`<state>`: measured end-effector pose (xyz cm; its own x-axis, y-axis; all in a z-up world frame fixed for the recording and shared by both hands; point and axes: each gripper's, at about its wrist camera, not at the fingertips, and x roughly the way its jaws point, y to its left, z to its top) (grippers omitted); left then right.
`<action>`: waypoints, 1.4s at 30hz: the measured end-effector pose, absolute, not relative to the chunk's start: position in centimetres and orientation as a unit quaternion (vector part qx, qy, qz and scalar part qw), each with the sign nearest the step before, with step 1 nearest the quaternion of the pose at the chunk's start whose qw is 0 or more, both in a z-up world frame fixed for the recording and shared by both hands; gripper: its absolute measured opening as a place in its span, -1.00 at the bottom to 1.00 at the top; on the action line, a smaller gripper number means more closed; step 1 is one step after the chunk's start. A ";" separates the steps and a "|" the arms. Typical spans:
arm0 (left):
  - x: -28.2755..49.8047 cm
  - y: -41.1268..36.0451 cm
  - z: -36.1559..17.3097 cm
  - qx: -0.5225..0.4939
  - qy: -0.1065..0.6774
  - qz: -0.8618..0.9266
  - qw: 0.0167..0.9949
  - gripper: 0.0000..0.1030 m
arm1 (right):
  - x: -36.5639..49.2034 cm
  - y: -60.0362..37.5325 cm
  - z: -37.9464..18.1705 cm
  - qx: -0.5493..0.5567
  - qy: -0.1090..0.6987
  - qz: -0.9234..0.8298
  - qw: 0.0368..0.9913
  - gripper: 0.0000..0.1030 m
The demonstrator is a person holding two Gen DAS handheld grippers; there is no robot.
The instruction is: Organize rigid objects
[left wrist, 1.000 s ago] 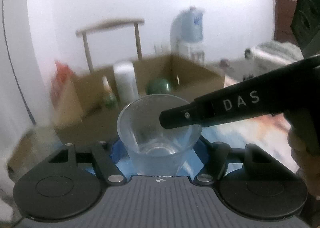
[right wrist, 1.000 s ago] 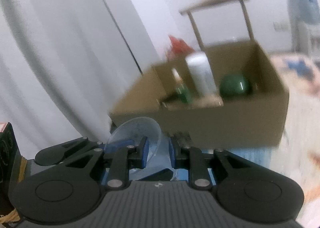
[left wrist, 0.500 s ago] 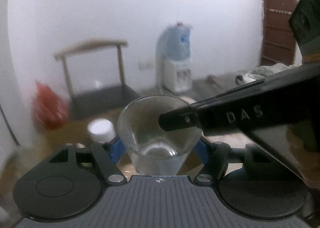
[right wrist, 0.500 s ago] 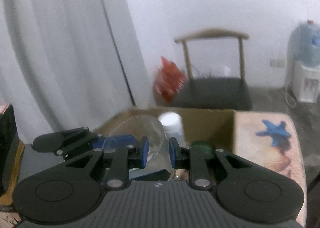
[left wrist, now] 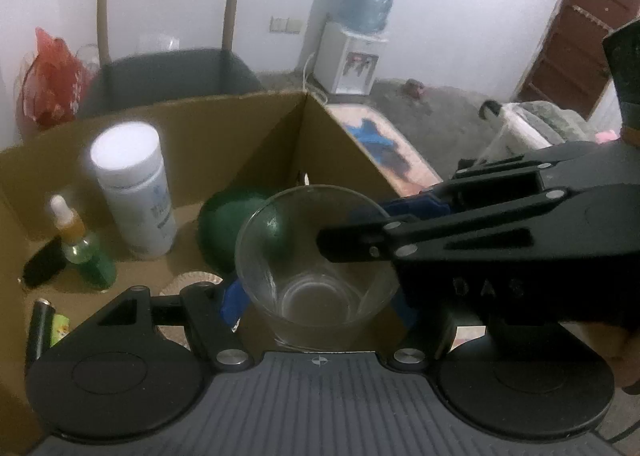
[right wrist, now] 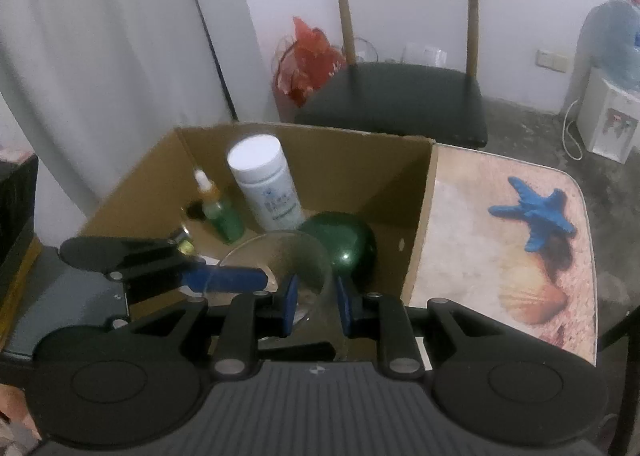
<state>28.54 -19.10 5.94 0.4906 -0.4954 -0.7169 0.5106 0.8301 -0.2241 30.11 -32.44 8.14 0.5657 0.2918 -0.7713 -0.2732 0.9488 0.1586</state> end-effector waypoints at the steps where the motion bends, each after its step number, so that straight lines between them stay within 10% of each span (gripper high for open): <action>1: 28.8 -19.1 5.7 0.005 0.420 -0.289 0.860 0.38 | 30.3 -32.4 7.9 0.005 0.439 0.160 0.884 -0.54; 14: 29.8 -20.4 3.7 -0.011 0.473 -0.275 0.837 0.59 | 30.9 -33.2 7.9 -0.008 0.427 0.163 0.890 -0.54; 18: 29.0 -20.1 5.2 -0.008 0.441 -0.272 0.855 0.94 | 30.0 -34.0 8.7 0.009 0.411 0.162 0.897 -0.54; 28: 23.3 -17.0 9.9 0.019 0.350 -0.276 0.895 0.95 | 23.4 -37.4 13.1 0.139 0.329 0.169 0.919 -0.49; 38: 14.5 -8.5 13.2 0.004 0.284 -0.215 0.934 1.00 | 13.1 -36.9 13.1 0.233 0.242 0.198 0.921 0.96; 42: 13.0 -6.7 11.9 0.012 0.285 -0.122 0.951 1.00 | 11.2 -35.1 11.6 0.225 0.234 0.181 0.928 1.00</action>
